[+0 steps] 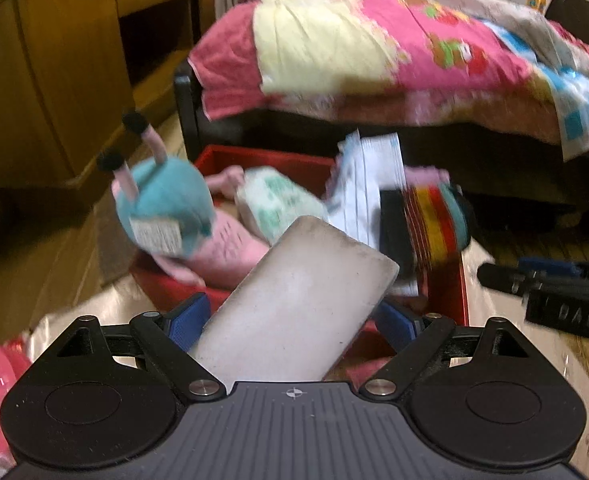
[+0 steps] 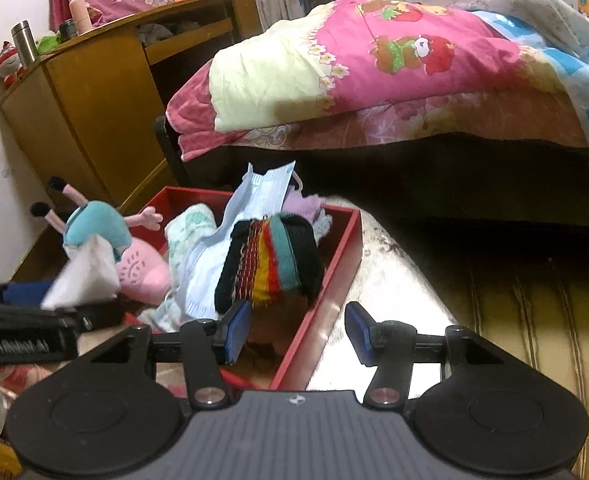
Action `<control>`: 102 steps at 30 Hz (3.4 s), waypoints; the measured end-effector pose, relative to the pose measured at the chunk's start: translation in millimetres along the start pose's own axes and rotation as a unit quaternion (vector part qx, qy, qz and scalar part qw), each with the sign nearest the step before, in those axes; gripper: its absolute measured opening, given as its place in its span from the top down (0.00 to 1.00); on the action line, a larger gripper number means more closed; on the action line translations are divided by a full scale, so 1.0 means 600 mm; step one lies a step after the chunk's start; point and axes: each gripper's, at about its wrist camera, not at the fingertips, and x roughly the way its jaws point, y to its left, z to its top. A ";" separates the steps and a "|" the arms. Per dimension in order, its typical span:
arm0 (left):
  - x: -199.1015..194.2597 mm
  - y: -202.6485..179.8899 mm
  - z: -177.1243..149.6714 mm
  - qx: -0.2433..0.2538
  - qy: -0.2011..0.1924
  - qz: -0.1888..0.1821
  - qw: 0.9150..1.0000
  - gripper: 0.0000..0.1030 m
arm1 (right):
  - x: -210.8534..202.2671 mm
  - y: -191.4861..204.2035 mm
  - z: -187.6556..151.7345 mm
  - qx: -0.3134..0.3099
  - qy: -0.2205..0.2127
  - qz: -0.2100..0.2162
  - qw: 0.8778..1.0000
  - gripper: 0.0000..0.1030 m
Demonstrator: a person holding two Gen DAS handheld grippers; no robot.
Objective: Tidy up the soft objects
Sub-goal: 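Open the right gripper to drop the hat while the left lowers the block into the box, then lower the right gripper onto the pink knit item on the rug and close, then lift the pink knit item with the right gripper and carry it over the box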
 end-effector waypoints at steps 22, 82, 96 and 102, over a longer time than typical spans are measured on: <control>0.027 -0.010 0.096 -0.007 -0.032 -0.002 0.999 0.20 | -0.030 -0.017 -0.040 0.018 0.017 0.022 0.999 0.78; 0.107 -0.086 -0.094 0.057 0.119 -0.088 0.987 0.61 | 0.021 -0.029 -0.056 0.128 0.119 0.103 0.979 0.77; 0.088 -0.073 -0.122 0.086 0.123 -0.095 0.984 0.62 | 0.106 0.036 -0.067 0.115 0.181 0.119 0.970 0.77; 0.090 -0.063 -0.125 0.077 0.133 -0.101 0.983 0.62 | 0.148 0.039 -0.091 0.117 0.205 0.121 0.964 0.85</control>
